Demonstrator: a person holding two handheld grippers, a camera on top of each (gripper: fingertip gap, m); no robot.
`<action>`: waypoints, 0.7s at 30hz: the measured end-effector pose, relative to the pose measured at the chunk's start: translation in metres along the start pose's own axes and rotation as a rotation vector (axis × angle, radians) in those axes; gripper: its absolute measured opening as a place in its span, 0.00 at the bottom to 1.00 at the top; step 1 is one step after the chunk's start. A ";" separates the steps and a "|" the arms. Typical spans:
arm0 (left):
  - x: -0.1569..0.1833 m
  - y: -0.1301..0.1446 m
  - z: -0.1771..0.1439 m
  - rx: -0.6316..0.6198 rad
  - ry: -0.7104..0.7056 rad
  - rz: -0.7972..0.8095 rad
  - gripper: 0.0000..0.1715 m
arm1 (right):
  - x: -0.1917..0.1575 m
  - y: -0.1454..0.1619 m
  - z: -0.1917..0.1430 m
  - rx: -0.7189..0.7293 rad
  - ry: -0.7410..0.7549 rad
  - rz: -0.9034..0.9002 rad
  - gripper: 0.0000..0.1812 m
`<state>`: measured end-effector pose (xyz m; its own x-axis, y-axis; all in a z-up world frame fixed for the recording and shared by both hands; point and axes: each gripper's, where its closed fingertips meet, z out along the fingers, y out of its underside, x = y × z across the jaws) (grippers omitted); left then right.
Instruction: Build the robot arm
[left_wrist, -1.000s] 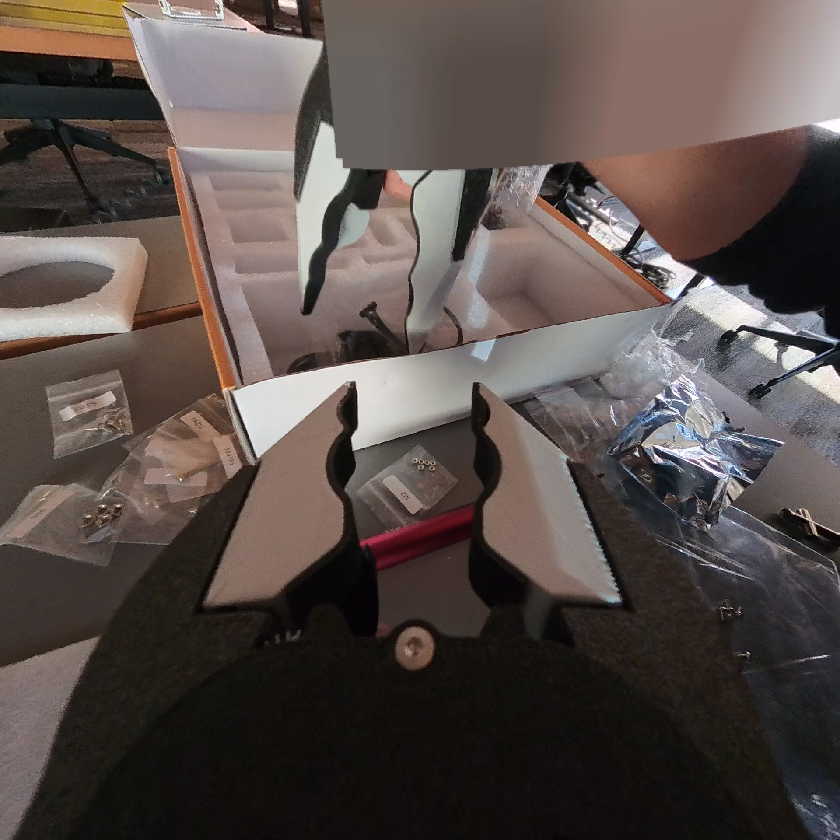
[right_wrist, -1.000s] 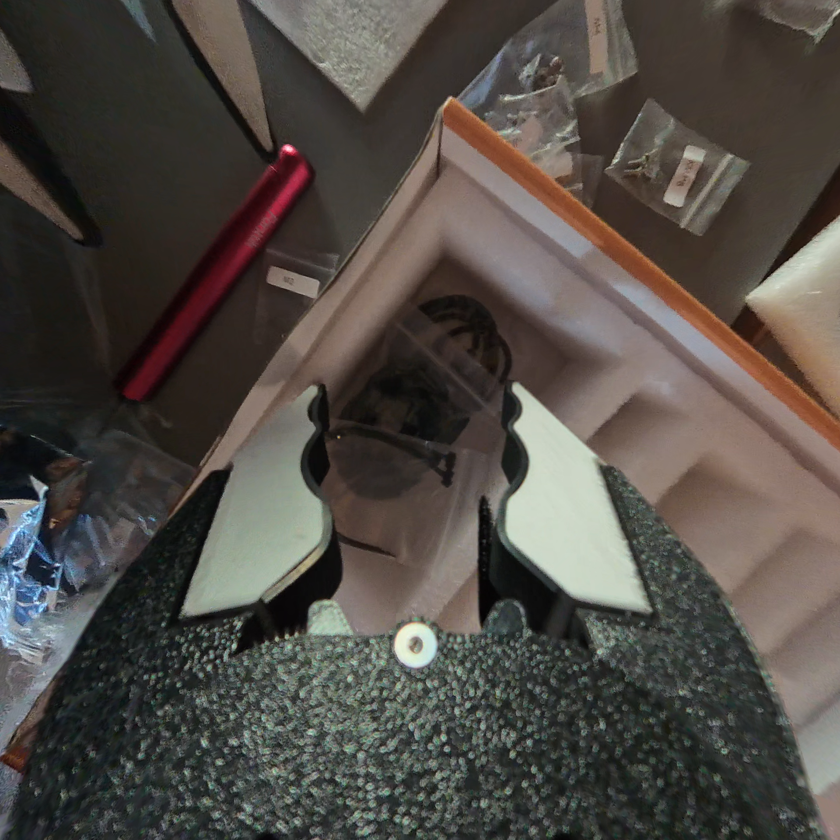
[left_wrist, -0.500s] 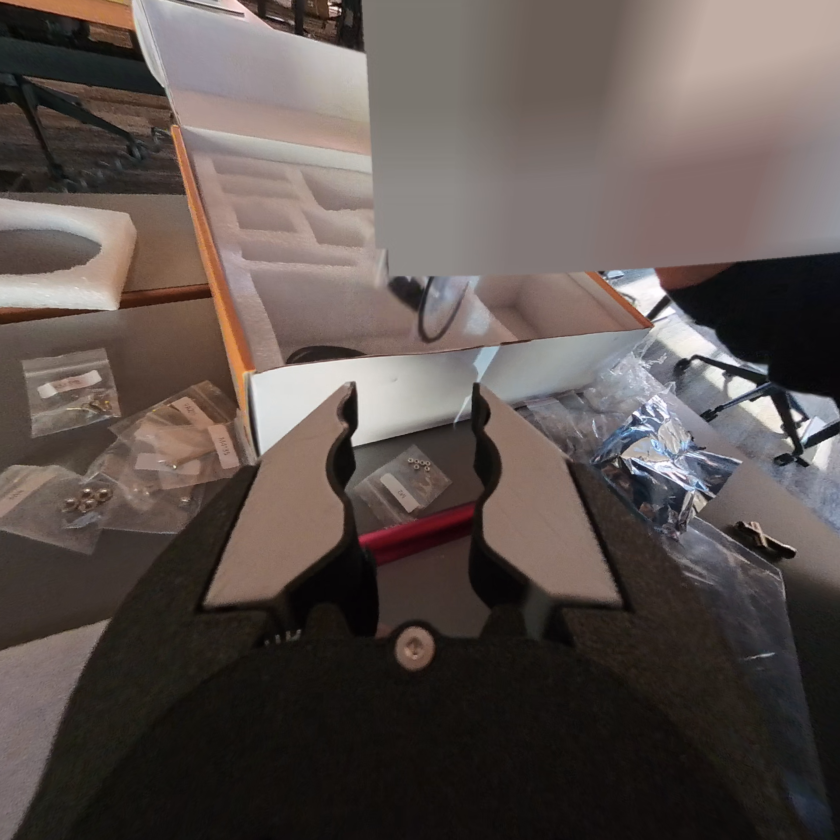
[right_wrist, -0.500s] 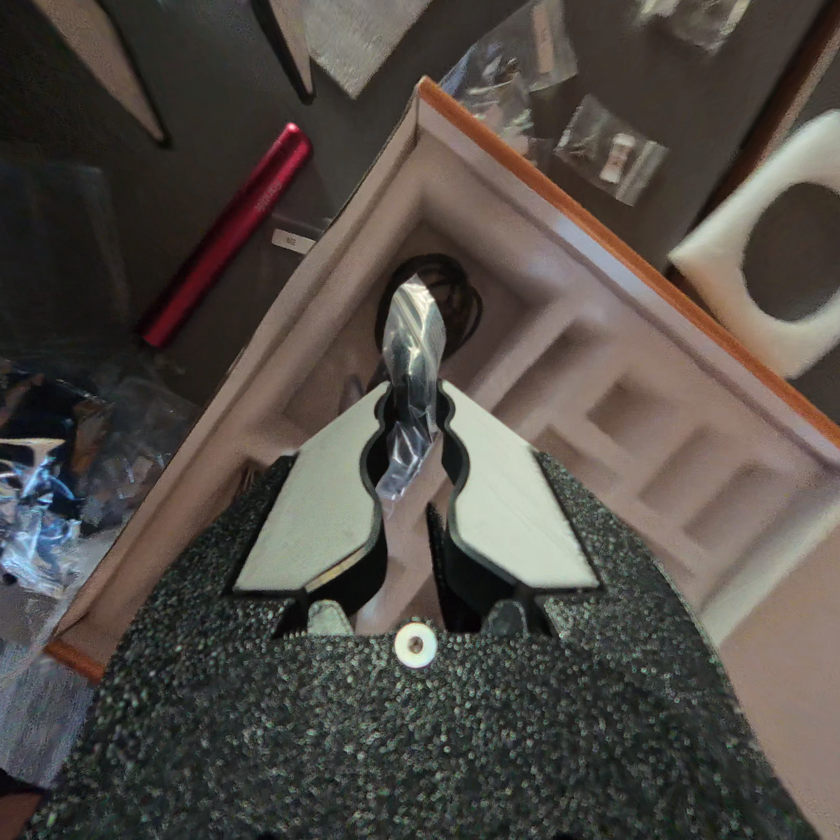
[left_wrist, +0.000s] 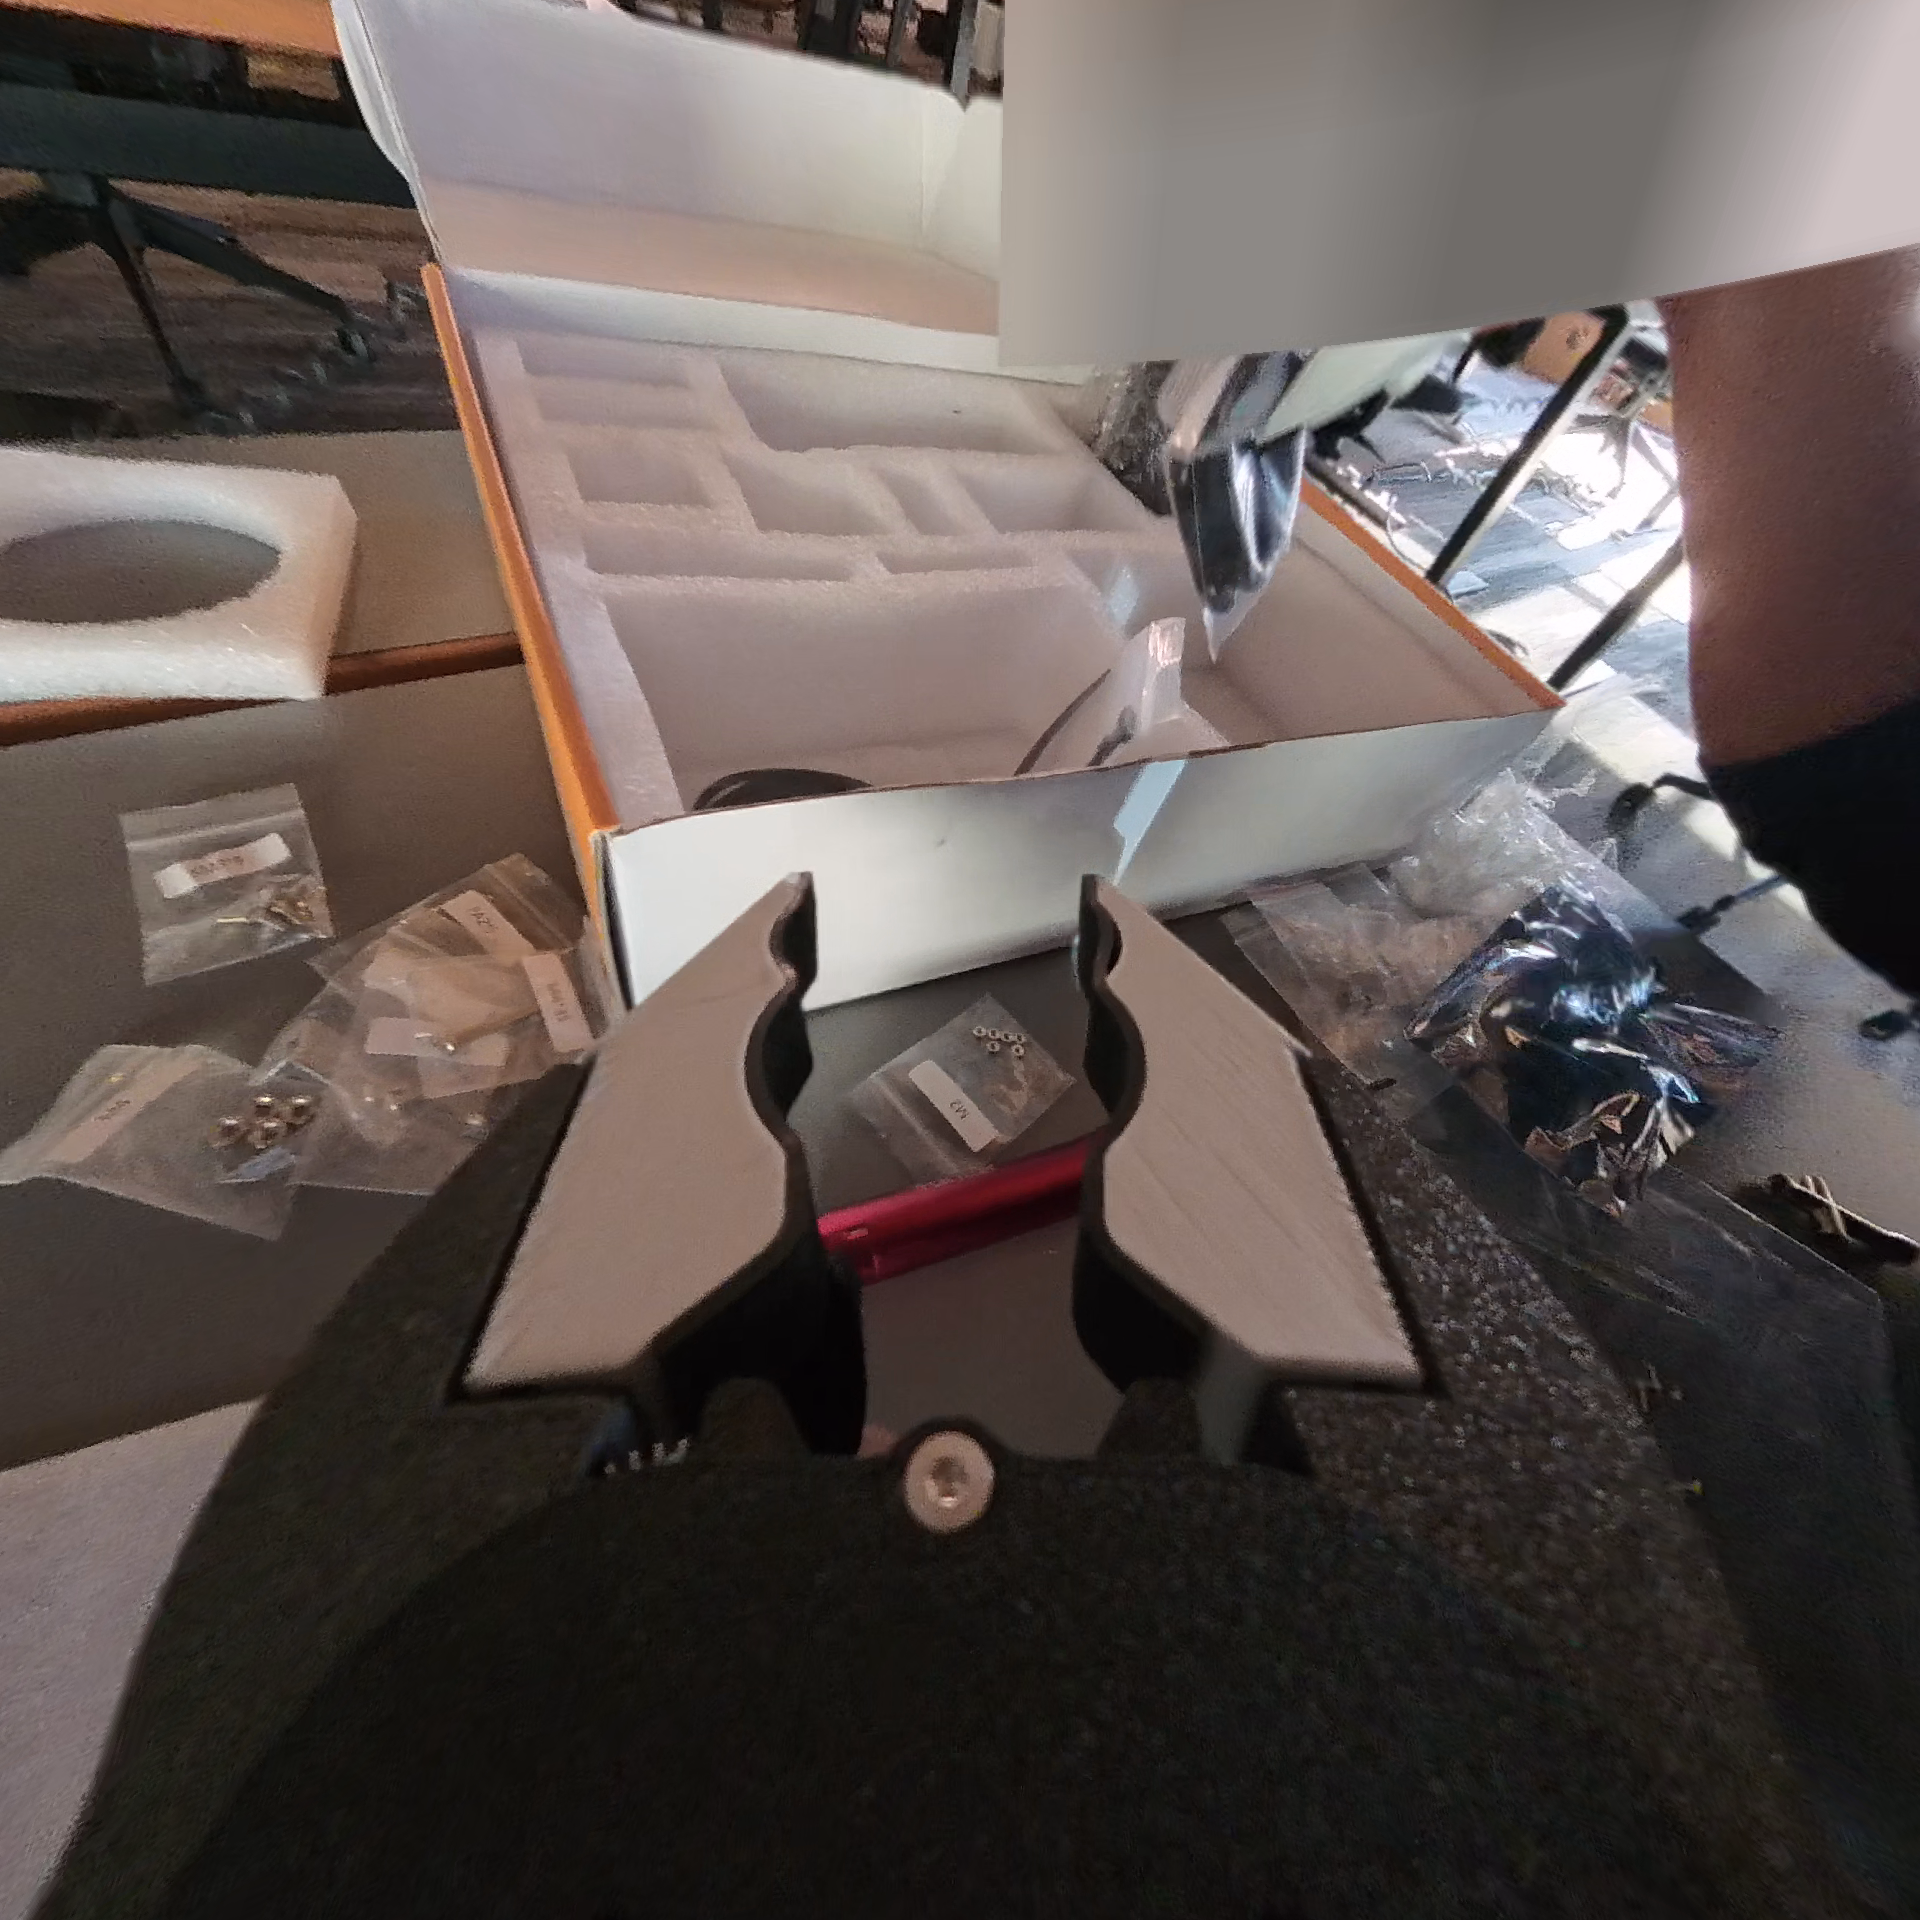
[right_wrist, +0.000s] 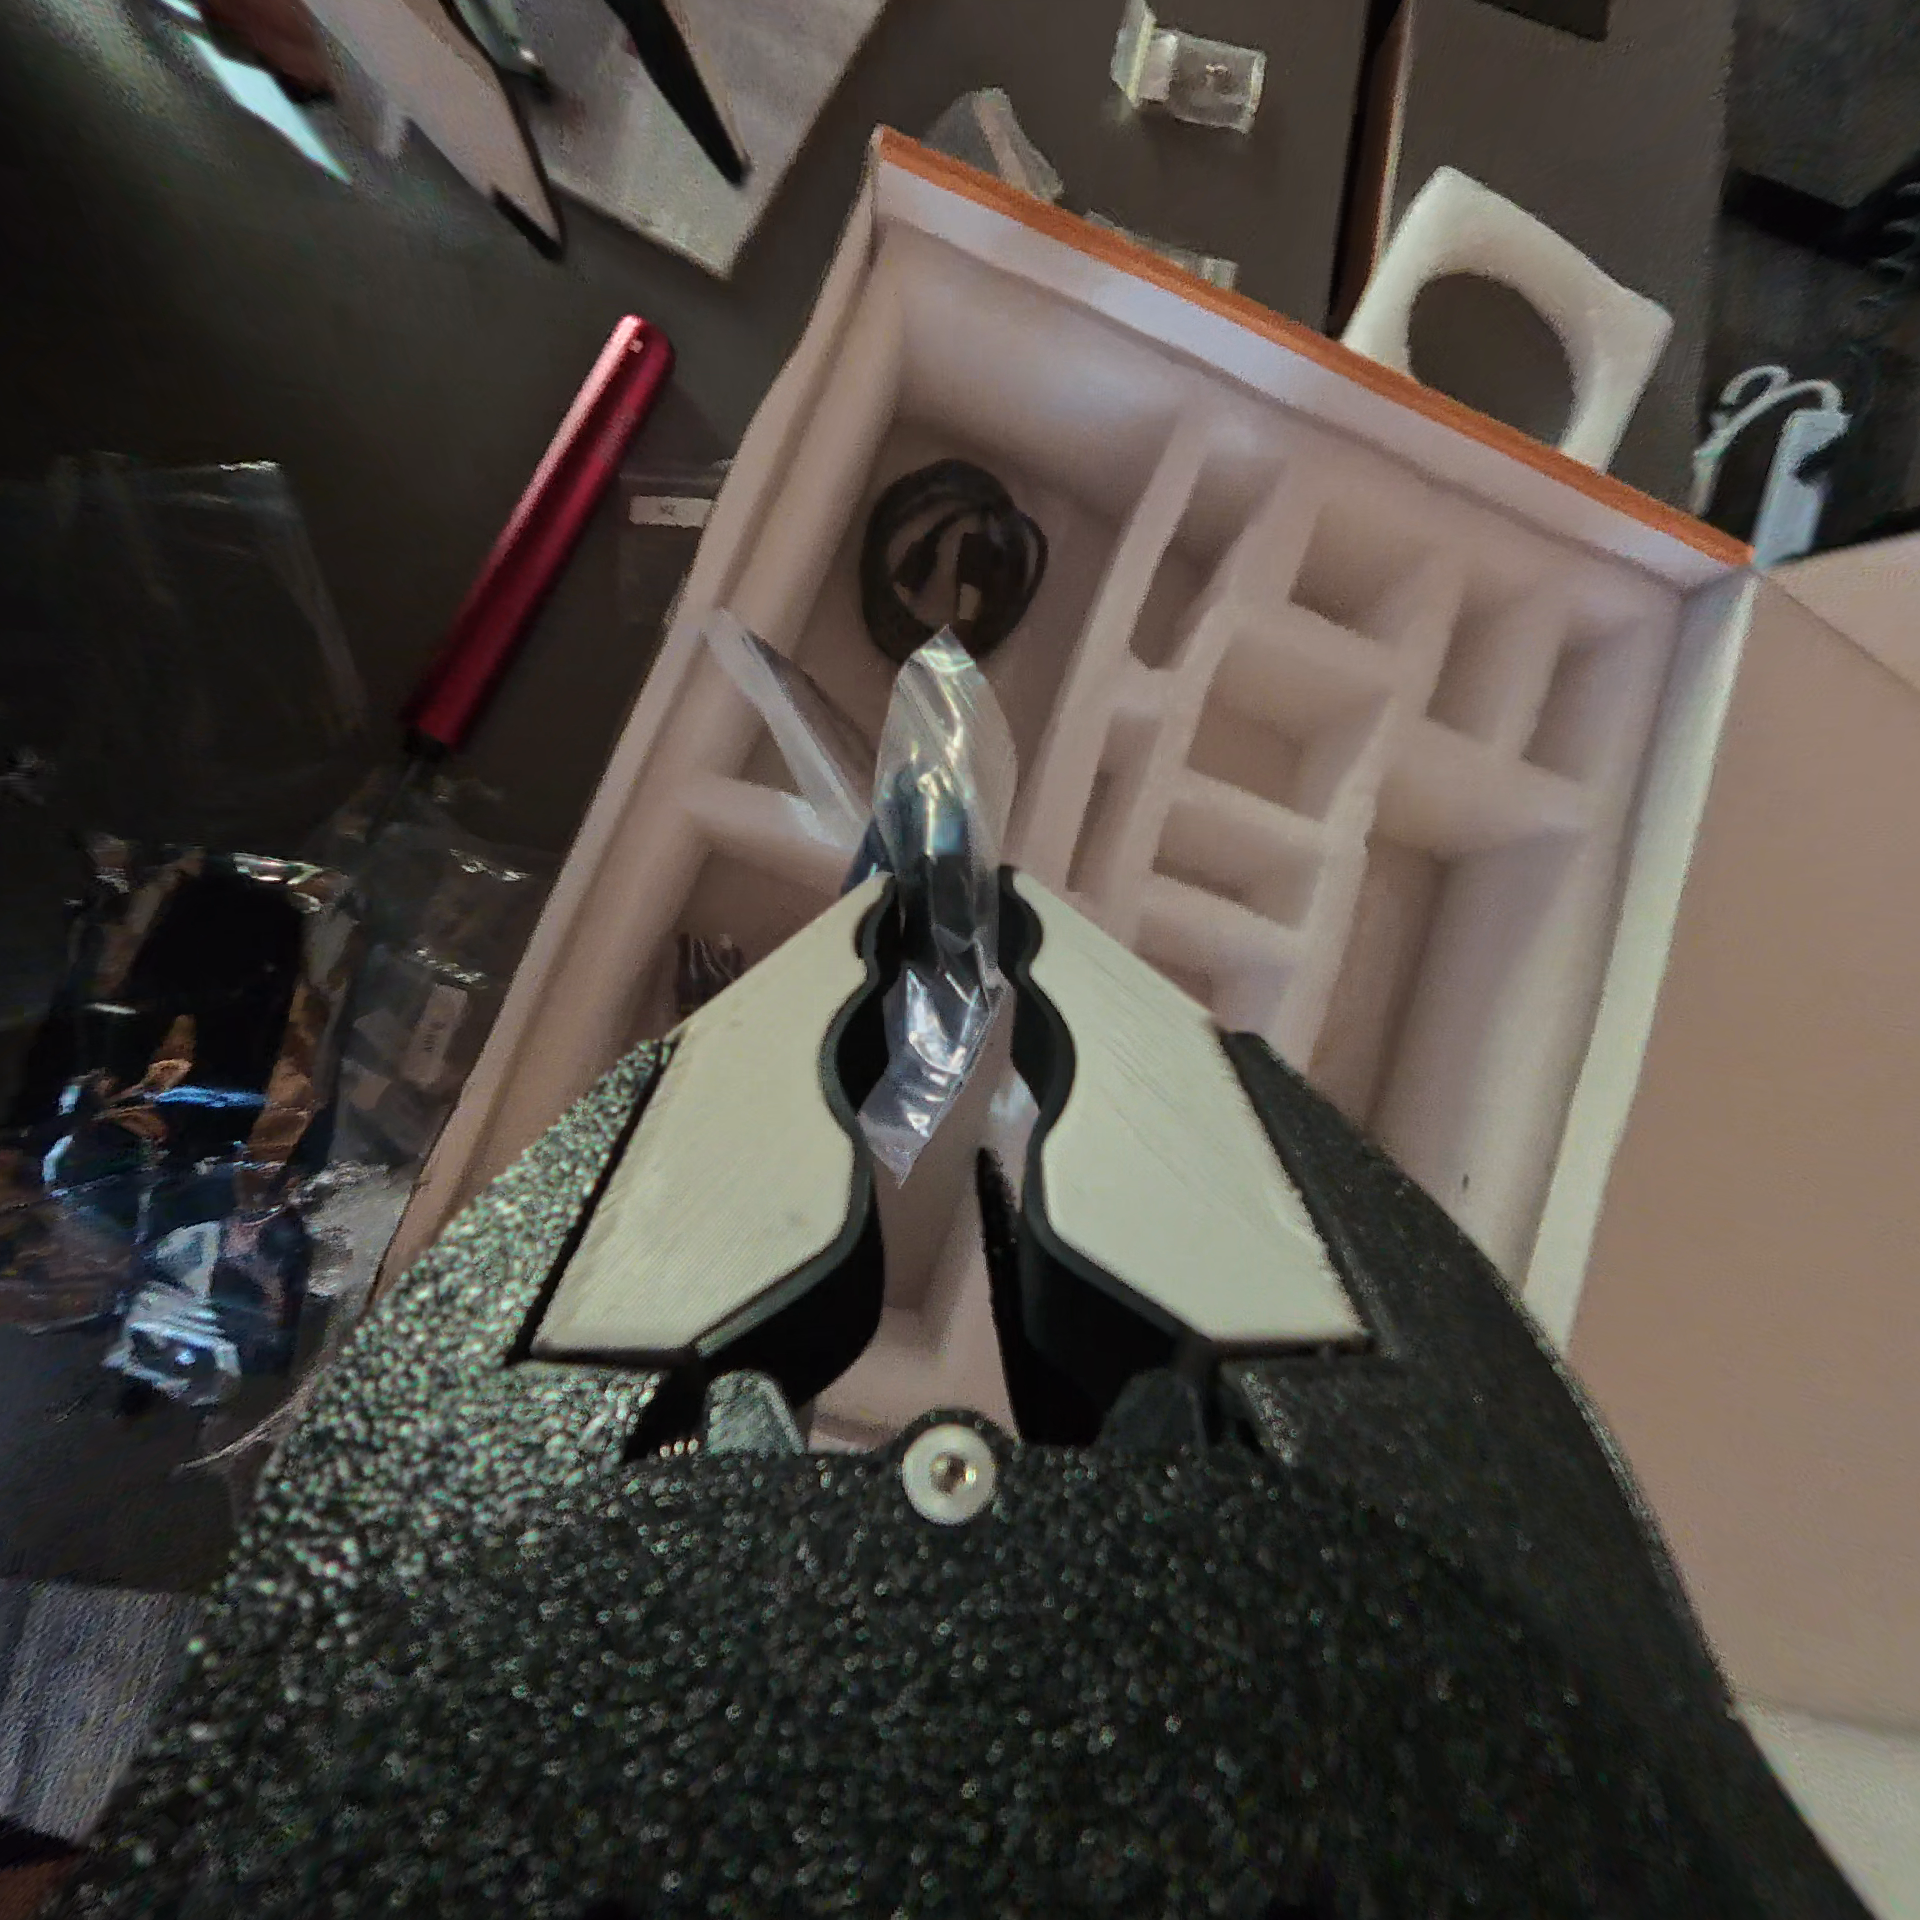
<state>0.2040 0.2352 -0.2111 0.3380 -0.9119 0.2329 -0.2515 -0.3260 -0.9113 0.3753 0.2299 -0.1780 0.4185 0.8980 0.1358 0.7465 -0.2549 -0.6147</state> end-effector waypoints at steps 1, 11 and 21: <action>-0.001 -0.003 -0.002 0.015 -0.007 0.002 0.29 | -0.001 0.006 -0.001 0.009 0.018 0.011 0.09; -0.004 -0.001 0.002 0.005 -0.031 0.017 0.29 | 0.003 -0.021 0.013 0.291 0.038 0.077 0.09; -0.001 -0.002 0.001 0.018 -0.001 -0.017 0.29 | -0.009 -0.033 0.064 0.215 -0.015 0.064 0.10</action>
<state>0.2053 0.2370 -0.2095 0.3425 -0.9062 0.2479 -0.2299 -0.3366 -0.9131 0.3143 0.2534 -0.2090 0.4527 0.8880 0.0808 0.5908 -0.2308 -0.7731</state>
